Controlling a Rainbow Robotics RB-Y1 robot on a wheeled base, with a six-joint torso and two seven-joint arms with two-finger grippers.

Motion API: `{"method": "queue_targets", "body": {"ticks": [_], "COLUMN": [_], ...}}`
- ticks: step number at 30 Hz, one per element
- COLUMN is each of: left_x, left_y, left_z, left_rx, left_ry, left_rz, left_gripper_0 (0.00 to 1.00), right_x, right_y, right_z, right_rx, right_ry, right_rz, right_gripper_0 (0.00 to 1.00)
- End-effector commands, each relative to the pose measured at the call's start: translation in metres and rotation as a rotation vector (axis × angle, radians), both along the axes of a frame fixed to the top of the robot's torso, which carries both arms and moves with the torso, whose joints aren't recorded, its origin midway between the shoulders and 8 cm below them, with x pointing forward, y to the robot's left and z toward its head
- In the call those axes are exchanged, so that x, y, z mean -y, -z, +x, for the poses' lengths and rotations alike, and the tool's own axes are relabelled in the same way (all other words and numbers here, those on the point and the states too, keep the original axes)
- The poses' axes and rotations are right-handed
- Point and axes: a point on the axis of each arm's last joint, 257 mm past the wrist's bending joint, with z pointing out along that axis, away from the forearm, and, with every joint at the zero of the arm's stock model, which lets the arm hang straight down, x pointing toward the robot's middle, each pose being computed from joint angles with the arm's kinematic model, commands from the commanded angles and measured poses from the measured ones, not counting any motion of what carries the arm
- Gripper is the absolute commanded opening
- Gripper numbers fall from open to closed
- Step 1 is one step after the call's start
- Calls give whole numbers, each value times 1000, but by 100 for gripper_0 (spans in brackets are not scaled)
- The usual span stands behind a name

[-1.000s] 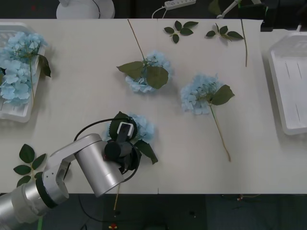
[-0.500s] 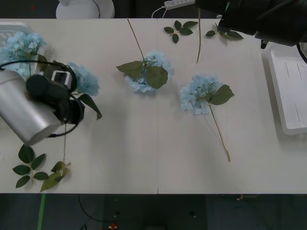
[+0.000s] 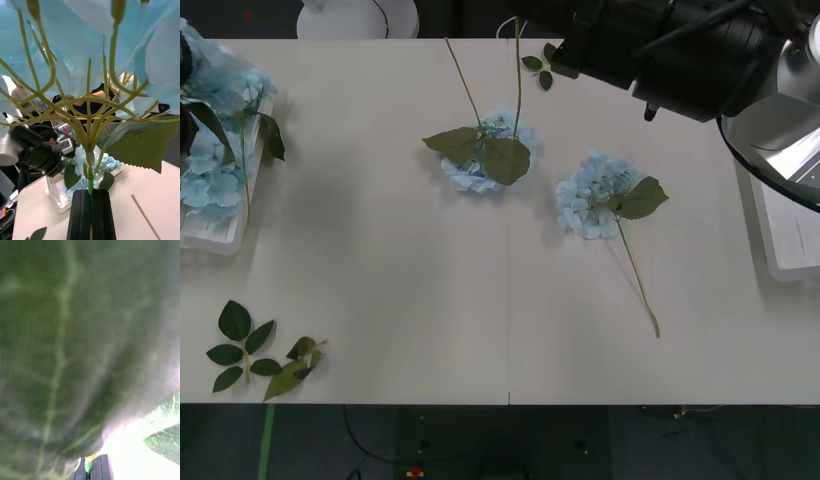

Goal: Place the red flowers into the right box and the blue flowers into the left box. If a person shows an open palm, hand one flower to the person first, then continue sorting.

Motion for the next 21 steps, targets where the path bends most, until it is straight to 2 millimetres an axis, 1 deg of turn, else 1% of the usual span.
{"method": "queue_targets", "body": {"ticks": [1, 5, 6, 9, 12, 14, 15, 17, 18, 20, 21], "left_x": [-66, -124, -134, -156, -164, -164, -163, -161, -159, -158, -157], "left_y": [-66, -66, -63, -58, -55, -54, -52, -50, -48, -46, -46], "left_z": [20, 24, 23, 23, 21, 21, 22, 22, 23, 23, 24], "left_rx": [98, 129, 128, 136, 124, 122, 119, 114, 114, 112, 113], "left_ry": [-2, -23, -27, -26, -21, -19, -16, -10, -6, -5, -4], "left_rz": [149, 189, 195, 214, 230, 230, 230, 231, 230, 227, 226], "left_gripper_0": [0, 0, 0, 0, 1, 8, 19, 34, 44, 57, 60], "right_x": [-36, -48, -49, -55, -60, -62, -63, -62, -63, -63, -64], "right_y": [3, 6, 6, 5, 2, 2, 1, 0, 1, 2, 4], "right_z": [-19, -21, -20, -21, -20, -20, -19, -19, -18, -19, -20], "right_rx": [29, 35, 39, 34, 35, 32, 33, 32, 34, 31, 30], "right_ry": [-46, -46, -44, -42, -33, -31, -26, -25, -24, -26, -29], "right_rz": [4, 7, 7, 24, 43, 51, 56, 57, 56, 54, 51], "right_gripper_0": [0, 0, 0, 0, 0, 0, 0, 0, 0, 0, 0]}}
